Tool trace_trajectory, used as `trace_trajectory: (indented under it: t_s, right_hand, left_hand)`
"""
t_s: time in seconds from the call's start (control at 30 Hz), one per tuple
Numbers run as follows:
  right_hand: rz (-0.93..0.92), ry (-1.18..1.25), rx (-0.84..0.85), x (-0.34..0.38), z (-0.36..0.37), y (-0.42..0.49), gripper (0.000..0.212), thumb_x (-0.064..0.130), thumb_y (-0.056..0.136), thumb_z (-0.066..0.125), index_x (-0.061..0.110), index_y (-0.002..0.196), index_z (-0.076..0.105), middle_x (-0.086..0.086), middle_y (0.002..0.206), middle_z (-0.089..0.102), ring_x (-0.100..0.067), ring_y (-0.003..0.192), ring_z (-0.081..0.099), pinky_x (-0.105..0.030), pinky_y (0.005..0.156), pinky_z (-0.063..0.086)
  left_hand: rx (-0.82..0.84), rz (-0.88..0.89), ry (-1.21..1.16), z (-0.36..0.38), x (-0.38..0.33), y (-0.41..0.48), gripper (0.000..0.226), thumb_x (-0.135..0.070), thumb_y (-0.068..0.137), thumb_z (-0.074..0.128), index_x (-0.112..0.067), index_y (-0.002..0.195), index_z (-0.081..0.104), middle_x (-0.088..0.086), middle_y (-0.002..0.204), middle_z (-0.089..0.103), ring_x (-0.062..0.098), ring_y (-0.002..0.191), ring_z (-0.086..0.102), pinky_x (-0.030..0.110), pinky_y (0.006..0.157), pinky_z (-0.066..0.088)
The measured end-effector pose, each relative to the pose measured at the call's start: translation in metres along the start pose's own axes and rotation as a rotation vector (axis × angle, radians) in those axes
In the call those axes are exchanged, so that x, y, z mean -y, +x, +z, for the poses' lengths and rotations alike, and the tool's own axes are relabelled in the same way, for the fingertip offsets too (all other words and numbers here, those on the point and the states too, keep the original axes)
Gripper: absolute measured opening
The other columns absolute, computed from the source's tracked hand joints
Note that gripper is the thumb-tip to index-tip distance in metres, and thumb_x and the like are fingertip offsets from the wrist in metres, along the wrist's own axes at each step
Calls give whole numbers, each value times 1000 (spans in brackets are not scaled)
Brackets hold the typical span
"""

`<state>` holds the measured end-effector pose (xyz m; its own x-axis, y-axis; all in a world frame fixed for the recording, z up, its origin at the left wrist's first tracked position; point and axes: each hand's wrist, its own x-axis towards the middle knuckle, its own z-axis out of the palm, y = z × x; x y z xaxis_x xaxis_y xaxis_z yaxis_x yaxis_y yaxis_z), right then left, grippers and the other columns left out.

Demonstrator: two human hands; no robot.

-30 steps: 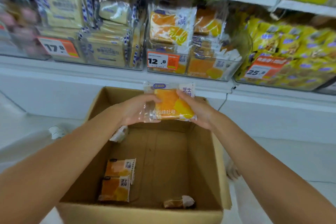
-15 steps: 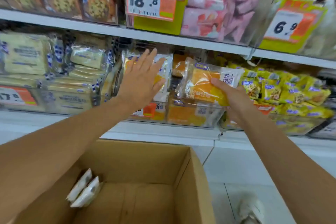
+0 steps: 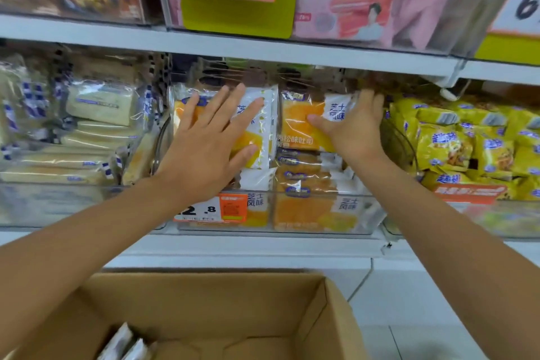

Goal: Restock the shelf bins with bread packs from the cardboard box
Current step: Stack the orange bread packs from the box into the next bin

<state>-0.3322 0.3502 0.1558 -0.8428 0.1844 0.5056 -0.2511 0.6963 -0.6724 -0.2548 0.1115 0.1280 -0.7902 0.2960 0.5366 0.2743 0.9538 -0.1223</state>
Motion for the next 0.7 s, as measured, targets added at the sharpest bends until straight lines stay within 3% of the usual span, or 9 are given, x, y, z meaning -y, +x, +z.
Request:
trace_trajectory:
  t_s: [0.07, 0.17, 0.3, 0.43, 0.53, 0.63, 0.7]
  right_hand:
    - [-244, -208, 8, -2, -7, -4, 99, 56, 71, 77, 11, 146, 29, -14, 141, 31, -31, 134, 26, -40, 113, 25]
    - [-432, -414, 318, -9, -7, -6, 101, 60, 74, 72, 30, 153, 17, -11, 152, 21, -34, 143, 9, -47, 118, 14]
    - [-478, -398, 401, -10, 0, 7, 98, 51, 77, 73, 30, 153, 14, -11, 158, 11, -33, 147, 0, -42, 119, 5]
    - [-531, -414, 459, -16, 0, 11, 99, 51, 78, 73, 32, 153, 11, -3, 160, 6, -31, 148, -1, -49, 120, 12]
    - [-478, -453, 517, -18, -4, 10, 101, 61, 76, 68, 39, 153, 6, 0, 160, 5, -27, 148, -2, -53, 120, 8]
    - [-468, -551, 483, -9, -13, 6, 96, 73, 77, 55, 43, 152, 1, -2, 162, 4, -26, 149, 0, -53, 119, -1]
    - [-503, -555, 429, 1, -20, -8, 87, 66, 84, 53, 40, 153, 7, -9, 161, 12, -29, 148, 6, -49, 119, 1]
  left_hand:
    - [-2, -3, -4, 0, 0, 0, 62, -56, 101, 16, -32, 157, 2, 0, 165, -2, 18, 152, -3, 50, 121, -3]
    - [-8, -4, -14, 0, -1, 0, 62, -56, 101, 16, -33, 157, 2, 0, 165, -1, 18, 152, -3, 50, 121, -3]
    - [1, -6, -20, -2, -1, -1, 62, -55, 100, 16, -32, 157, 3, 0, 165, -1, 17, 152, -2, 49, 121, -4]
    - [2, 2, -25, -1, -1, 0, 63, -55, 101, 17, -32, 157, 3, 1, 165, 1, 19, 152, 0, 51, 121, -3]
    - [-4, 5, -19, -1, 0, 0, 63, -55, 100, 17, -31, 157, 4, 1, 165, 3, 20, 152, 2, 52, 121, -1]
    - [18, 1, -25, -4, -1, 1, 64, -57, 100, 20, -33, 157, 5, 2, 165, 2, 20, 152, 2, 51, 121, 0]
    - [29, -11, -70, -10, -2, 0, 65, -55, 99, 32, -34, 157, 10, 3, 165, 1, 21, 152, 2, 50, 121, -1]
